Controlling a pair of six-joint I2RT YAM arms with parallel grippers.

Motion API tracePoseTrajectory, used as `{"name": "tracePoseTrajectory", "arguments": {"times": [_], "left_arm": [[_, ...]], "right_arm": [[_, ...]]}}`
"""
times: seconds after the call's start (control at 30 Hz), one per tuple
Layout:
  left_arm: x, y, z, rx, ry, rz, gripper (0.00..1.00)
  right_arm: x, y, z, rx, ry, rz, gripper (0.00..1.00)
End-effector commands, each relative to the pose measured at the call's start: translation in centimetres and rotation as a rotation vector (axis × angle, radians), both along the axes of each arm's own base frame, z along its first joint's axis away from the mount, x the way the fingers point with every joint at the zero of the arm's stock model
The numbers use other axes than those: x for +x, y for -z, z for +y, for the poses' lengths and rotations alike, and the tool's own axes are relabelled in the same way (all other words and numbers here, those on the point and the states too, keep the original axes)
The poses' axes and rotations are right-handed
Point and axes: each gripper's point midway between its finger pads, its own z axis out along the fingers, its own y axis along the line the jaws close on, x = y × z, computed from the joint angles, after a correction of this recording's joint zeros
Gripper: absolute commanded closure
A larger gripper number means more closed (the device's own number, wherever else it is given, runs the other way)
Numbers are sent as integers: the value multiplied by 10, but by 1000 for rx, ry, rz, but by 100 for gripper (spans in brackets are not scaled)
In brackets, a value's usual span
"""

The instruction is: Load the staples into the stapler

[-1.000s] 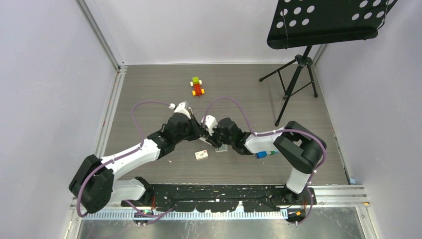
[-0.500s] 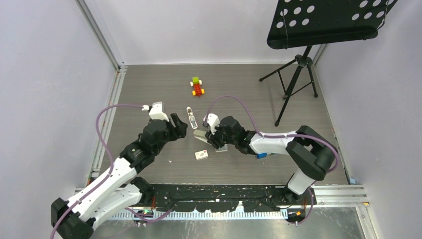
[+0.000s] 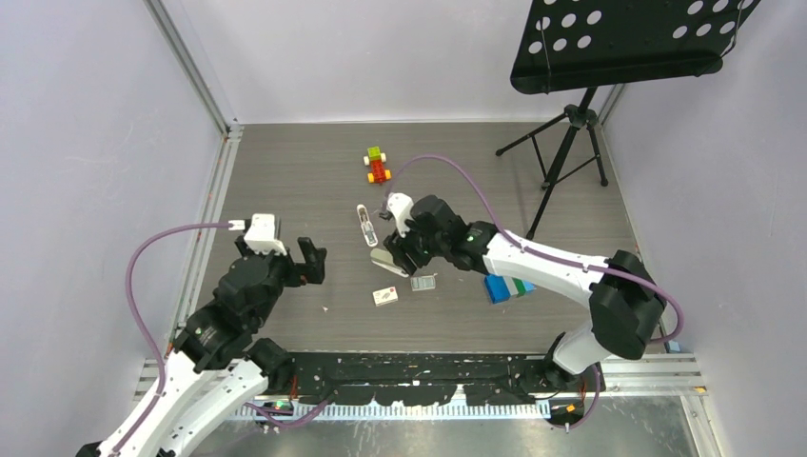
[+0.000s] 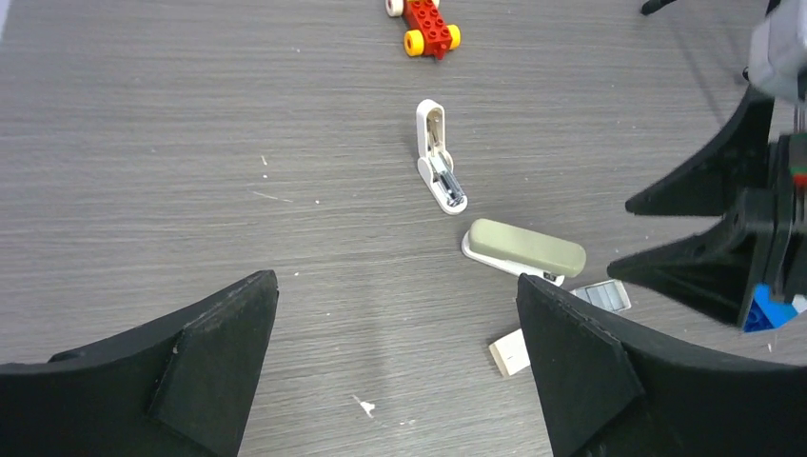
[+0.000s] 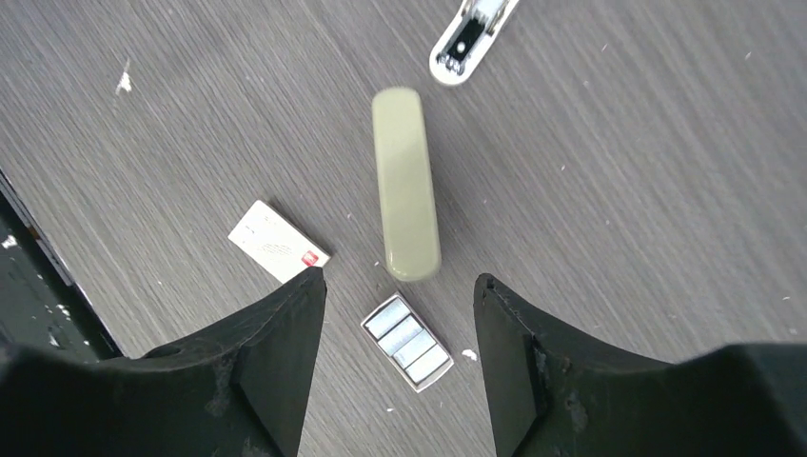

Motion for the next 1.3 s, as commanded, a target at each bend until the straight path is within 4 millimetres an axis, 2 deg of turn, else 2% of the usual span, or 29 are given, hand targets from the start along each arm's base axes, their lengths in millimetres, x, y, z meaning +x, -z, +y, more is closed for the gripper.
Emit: {"name": "tracePoseTrajectory", "arguments": {"times": [0.0, 0.27, 0.4, 0.53, 0.77, 1.0, 1.27], "left_arm": [[-16, -14, 11, 81, 62, -39, 0], [-32, -11, 33, 48, 22, -142, 0], [-36, -12, 43, 35, -11, -192, 0], [-37, -16, 48, 25, -30, -223, 0], [-36, -10, 47, 49, -24, -198, 0], [-34, -10, 48, 58, -28, -202, 0], [-33, -9, 48, 65, -33, -206, 0]], "right_arm": [[-2, -7, 0, -119, 15, 39, 37], [20, 15, 5, -354, 28, 60, 44], [24, 23, 7, -411, 27, 58, 46], [23, 27, 10, -423, 15, 69, 49], [16, 38, 13, -448, -13, 108, 54], [10, 44, 17, -450, -35, 127, 54], [10, 60, 17, -480, -39, 147, 75]]}}
